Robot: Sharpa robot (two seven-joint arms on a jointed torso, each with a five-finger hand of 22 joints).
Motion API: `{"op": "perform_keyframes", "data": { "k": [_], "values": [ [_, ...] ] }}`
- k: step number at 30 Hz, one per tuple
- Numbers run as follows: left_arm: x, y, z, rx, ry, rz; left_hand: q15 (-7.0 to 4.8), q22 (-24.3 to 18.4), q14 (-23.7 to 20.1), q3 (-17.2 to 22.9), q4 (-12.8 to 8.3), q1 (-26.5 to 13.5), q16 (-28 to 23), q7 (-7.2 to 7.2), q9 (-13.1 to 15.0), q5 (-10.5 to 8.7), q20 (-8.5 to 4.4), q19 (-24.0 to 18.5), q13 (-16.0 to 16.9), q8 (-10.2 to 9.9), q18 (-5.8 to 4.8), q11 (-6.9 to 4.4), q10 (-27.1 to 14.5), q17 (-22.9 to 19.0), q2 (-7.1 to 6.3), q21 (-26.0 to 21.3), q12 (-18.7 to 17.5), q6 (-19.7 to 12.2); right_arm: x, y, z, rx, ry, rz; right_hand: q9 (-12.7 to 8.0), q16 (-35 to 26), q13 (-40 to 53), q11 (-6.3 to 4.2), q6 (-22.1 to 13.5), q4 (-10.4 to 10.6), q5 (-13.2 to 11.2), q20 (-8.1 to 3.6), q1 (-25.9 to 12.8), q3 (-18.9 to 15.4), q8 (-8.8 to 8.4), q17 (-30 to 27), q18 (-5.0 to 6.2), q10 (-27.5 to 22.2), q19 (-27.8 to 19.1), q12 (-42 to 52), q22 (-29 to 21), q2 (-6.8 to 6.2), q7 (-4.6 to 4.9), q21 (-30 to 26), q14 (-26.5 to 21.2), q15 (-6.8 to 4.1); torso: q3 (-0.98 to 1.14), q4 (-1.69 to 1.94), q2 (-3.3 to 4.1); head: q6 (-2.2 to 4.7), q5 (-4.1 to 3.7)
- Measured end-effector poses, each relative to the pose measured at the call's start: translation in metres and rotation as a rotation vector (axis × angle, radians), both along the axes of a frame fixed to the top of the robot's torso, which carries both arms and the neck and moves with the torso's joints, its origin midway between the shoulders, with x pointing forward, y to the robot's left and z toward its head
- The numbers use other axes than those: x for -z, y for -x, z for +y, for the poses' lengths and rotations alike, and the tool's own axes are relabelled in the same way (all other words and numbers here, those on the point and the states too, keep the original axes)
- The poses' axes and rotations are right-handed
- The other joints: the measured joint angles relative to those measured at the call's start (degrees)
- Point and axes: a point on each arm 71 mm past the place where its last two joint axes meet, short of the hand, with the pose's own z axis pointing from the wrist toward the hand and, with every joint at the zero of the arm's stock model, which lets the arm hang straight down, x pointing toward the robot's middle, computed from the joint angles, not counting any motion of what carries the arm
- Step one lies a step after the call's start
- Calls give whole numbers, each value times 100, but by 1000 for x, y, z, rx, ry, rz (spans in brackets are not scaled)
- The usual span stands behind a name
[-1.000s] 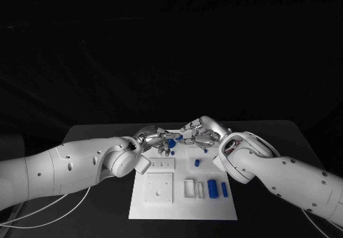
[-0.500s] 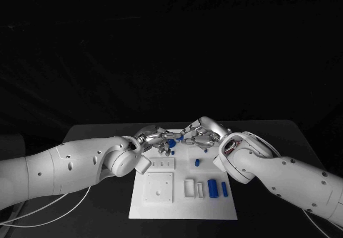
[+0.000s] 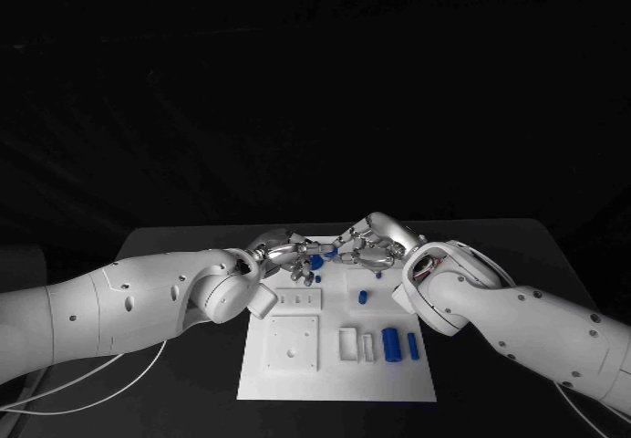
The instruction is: Assemble the parts on the task board
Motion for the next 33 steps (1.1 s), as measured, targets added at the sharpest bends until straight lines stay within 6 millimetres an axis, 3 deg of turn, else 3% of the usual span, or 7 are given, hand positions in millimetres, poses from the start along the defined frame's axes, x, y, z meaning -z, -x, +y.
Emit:
{"op": "perform_keyframes", "data": {
  "k": [33],
  "values": [
    [1, 1, 0, 42, -7, 15, -14, 22, -18, 0, 0, 36, 0, 7, 0, 11, 0, 0, -2, 0, 0, 1, 1, -2, -35, -44, 0, 7, 4, -4, -5, 19, 2, -2, 37, -36, 47, 1, 32, 40, -50, 2, 8, 106, 31, 15, 0, 1, -1, -49, 0, -40, 11, 1, 20, -20, -7, 1, -1, -20, -3]
  ]
}}
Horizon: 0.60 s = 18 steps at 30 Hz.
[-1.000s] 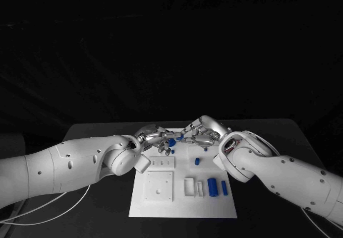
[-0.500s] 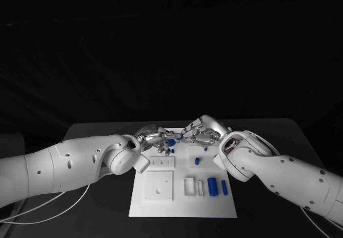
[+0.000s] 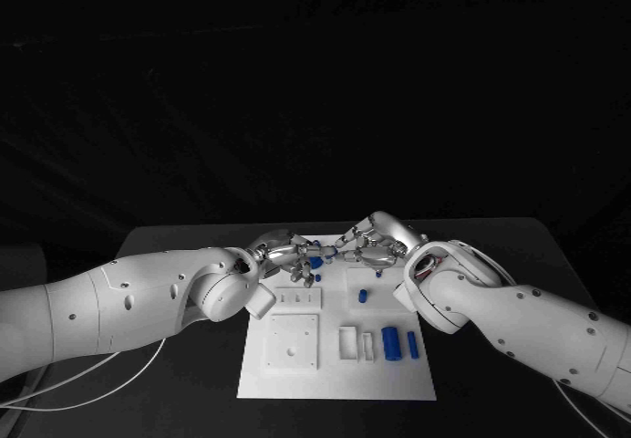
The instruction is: Assemble the parts on the task board
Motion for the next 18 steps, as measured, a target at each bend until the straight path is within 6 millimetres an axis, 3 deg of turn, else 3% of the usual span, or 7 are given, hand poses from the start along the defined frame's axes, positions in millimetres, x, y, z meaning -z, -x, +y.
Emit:
{"op": "perform_keyframes", "data": {
  "k": [4, 9, 18],
  "values": [
    [0, 0, 0, 0, -1, 0, 1, 0, 0, 0, 0, 2, 0, 0, 0, 0, 0, 0, 0, -11, 0, 0, 0, 0, -2, 0, 0, 0, 0, 0, -1, 3, 2, 1, 0, -30, 0, 0, 0, 0, 17, 0, 0, 0, 0, 5, 1, 0, 0, -25, 0, 0, 0, 0, 0, 0, 0, 0, 0, -2, 0],
    [1, 0, 1, 0, -4, -2, 2, -1, 1, 0, 0, 2, 0, 0, 0, 0, 21, 22, 5, 20, 0, 0, 0, 4, -1, 0, 0, 0, 1, 0, -7, 10, 2, 2, -59, -98, -34, 3, -153, 92, 327, 0, -60, -153, 0, -37, 0, -4, 0, -79, 0, -58, 37, -91, 0, 0, 1, 0, -1, -5, 8],
    [2, -6, 9, -23, -39, -8, 12, -1, 8, -1, -1, -62, 21, 1, 1, 23, -21, 65, 28, 24, 1, 9, 10, 5, 63, -22, 0, 1, 4, -3, -38, 67, -15, 13, -110, -197, -117, 62, -262, 149, 500, 1, -22, -249, -1, -118, 0, -64, 0, -168, 0, -95, 90, -311, -21, 20, 4, -6, -2, -16, 38]
  ]
}}
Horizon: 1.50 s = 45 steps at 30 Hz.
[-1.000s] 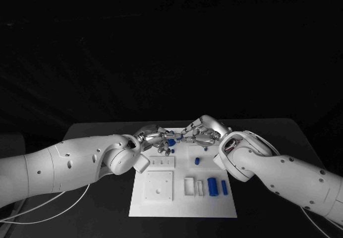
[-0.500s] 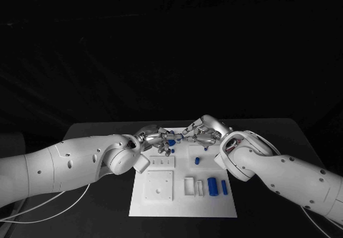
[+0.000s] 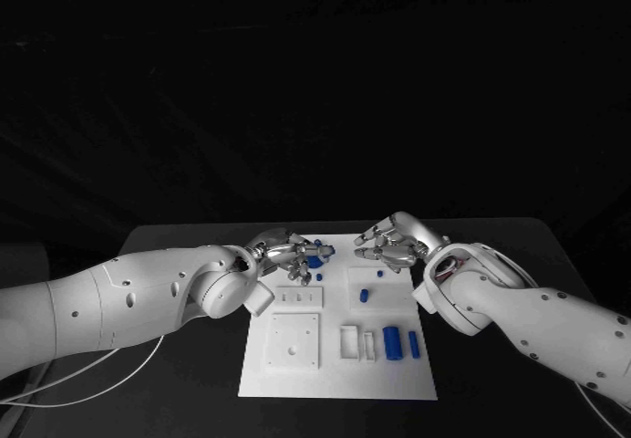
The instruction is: Assemble the parts on the task board
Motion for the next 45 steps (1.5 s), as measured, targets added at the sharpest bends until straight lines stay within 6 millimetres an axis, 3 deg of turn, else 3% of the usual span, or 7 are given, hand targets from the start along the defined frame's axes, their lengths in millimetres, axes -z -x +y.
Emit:
{"op": "perform_keyframes", "data": {
  "k": [7, 14, 19, 27, 33, 45],
  "values": [
    [-2, -11, 11, -19, -102, 50, -2, -1, 5, -55, -54, -86, 0, 0, 1, 68, 0, 0, 5, -1, 0, 0, 0, -13, 86, 0, 0, 0, -3, -14, -38, 93, -33, 10, -6, 0, 0, 0, 0, 0, 23, 0, 23, 0, 0, -13, 0, 0, 0, 0, 0, -23, 0, -27, -20, 19, 4, -17, -3, -16, 10],
    [-1, -12, 13, 10, -284, 117, -23, -1, 45, -86, -86, -109, 0, 1, 2, 134, -19, 19, 4, -9, 0, 0, 0, -27, 109, 0, 20, 1, -5, -23, -60, 154, -61, 20, -6, 0, -5, 0, 0, 0, 23, 0, 23, 0, 0, -13, 0, 0, 0, 0, 0, -23, 0, -27, -20, 19, 9, -18, -9, -49, 21],
    [-1, -14, 13, 26, -445, 144, -35, -1, 60, -86, -86, -125, 0, 1, 3, 383, -40, 40, 4, -24, 0, 0, 1, -18, 125, 0, 98, 1, -2, -30, -76, 198, -72, 32, -6, -48, -33, 22, -1, 0, 83, 2, 23, 0, -1, -45, 0, -25, -2, -54, 0, -23, 1, -105, -23, 22, 9, -4, -17, -97, 38],
    [-1, -15, 5, 65, -679, 108, -38, -2, 82, -103, -103, -134, 40, 1, 5, 622, -20, 60, -32, -11, 1, 1, 1, -5, 128, 10, 161, 1, 0, -43, -99, 259, -93, 31, -19, -537, -326, 38, -133, 0, 218, 31, 0, 0, -1, -452, 0, -228, -114, -344, 0, -46, 52, -890, -187, 83, 6, -4, -26, -145, 71],
    [-1, -17, 0, 67, -780, 66, -37, 0, 98, -110, -110, -188, 90, 1, 164, 711, -20, 60, -40, -5, 1, 6, 6, 17, 74, 48, 248, 2, -4, -49, -109, 283, -119, 14, -19, -548, -354, 38, -134, -33, 283, 31, 0, 1, -1, -503, 0, -228, -114, -343, 0, -46, 52, -958, -187, 83, 4, -4, -18, -170, 82],
    [8, -18, -3, 6, -847, 29, -36, 2, 102, -110, -110, -259, 133, 2, 331, 778, -20, 59, -57, -5, 2, -5, 20, 19, 78, 113, 294, 2, -18, -54, -106, 281, -174, -22, -19, -548, -382, 39, -152, -81, 399, 31, 0, -14, -1, -530, 0, -226, -114, -343, 0, -46, 71, -1031, -187, 83, 5, 3, -10, -253, 108]
  ]
}}
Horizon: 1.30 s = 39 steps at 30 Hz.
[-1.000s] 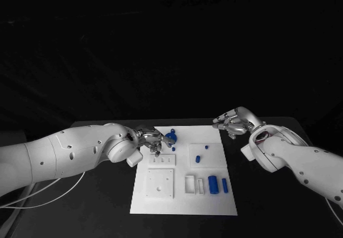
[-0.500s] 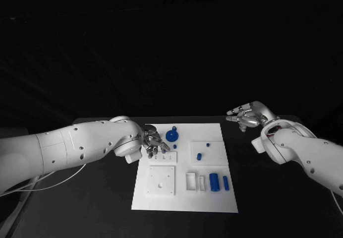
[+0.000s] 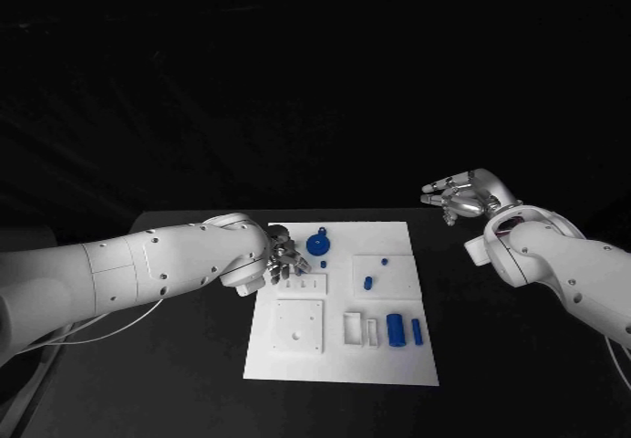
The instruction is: Assemble the parts on the task board
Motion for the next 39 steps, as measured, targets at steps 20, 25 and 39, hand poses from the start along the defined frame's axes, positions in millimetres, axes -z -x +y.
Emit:
{"op": "perform_keyframes", "data": {
  "k": [20, 25, 39],
  "values": [
    [10, -6, -3, -20, -49, 25, 1, -1, 36, 28, -28, -89, 39, 14, 57, 43, 0, 0, -9, -9, 0, -8, 9, -1, -42, 45, 39, 17, -2, -1, 8, -11, -13, -15, 0, -73, -260, 18, -50, -63, 45, 0, 0, -1, 0, -160, 0, -166, 0, -190, 0, 0, 7, -648, -61, -1, -3, -7, 2, -112, 34],
    [11, -8, -3, -15, -62, 43, 1, -2, 36, 28, -28, -87, 39, 14, 57, 43, 0, 0, -9, -18, 0, -8, 9, -1, -41, 67, 39, 18, -2, -1, 9, -13, -15, -17, 0, -73, -260, 19, -50, -64, 45, 0, 0, -1, 0, -163, 0, -165, 0, -189, 0, 0, 7, -650, -61, -1, -5, -7, 2, -135, 40],
    [14, -9, -6, 11, -85, 85, 3, -3, 36, 35, -36, -103, 39, 14, 82, 66, 0, -1, -8, -5, 0, -7, 9, 3, -6, 67, 39, 18, -1, -2, 13, -18, -19, -18, -25, -200, -548, 20, -163, -118, 66, 0, -23, 24, 0, -346, 0, -165, 0, -345, -36, -23, 40, -1089, -105, 2, -5, -5, 3, -182, 49]
  ]
}}
